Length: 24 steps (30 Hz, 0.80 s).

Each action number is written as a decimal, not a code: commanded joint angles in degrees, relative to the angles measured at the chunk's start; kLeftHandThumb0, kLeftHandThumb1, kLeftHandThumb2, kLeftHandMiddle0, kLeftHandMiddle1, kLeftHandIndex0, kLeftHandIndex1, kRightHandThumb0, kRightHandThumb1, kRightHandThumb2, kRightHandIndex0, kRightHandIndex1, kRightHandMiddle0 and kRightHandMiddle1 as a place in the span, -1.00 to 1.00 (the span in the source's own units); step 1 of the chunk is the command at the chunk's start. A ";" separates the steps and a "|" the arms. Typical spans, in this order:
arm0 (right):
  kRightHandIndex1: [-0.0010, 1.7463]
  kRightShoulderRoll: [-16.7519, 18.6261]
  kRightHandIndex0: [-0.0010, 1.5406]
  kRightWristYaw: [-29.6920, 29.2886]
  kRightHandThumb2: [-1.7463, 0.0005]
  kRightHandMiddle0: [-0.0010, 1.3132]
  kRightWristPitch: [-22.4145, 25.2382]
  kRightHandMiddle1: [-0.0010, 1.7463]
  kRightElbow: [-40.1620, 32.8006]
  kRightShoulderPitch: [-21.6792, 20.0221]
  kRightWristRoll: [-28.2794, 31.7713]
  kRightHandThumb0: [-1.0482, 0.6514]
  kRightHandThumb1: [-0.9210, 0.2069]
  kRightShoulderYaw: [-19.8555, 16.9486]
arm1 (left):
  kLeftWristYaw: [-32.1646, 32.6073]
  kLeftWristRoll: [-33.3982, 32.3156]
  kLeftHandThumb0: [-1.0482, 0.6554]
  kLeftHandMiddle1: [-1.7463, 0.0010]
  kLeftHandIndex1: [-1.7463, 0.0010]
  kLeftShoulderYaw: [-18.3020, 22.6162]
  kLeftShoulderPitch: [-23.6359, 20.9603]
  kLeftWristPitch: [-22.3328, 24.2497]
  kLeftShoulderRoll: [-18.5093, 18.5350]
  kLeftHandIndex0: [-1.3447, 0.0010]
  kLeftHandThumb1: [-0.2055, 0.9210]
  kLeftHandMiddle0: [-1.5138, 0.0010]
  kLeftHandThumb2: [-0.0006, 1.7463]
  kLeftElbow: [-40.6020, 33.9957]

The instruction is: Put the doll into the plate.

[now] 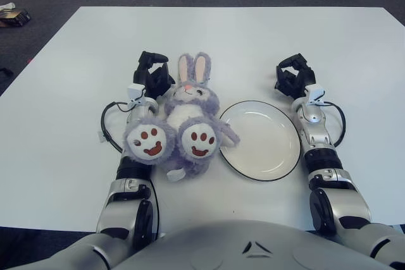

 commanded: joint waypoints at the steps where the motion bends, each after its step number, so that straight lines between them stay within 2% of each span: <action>1: 1.00 0.60 0.12 -0.03 0.21 -0.42 1.79 0.91 1.97 2.67 0.09 -0.21 -0.68 -0.01 | 0.10 -0.27 -0.19 -1.00 -1.00 0.16 3.10 0.04 -0.42 0.60 0.81 -0.05 -0.26 2.19; 24: 1.00 0.52 0.13 0.18 0.21 -0.42 1.36 0.91 2.55 2.52 0.22 -0.21 -0.69 -0.12 | 0.00 -0.26 -0.19 -1.00 -1.00 0.09 3.18 0.25 -0.37 0.60 0.81 -0.06 -0.25 1.96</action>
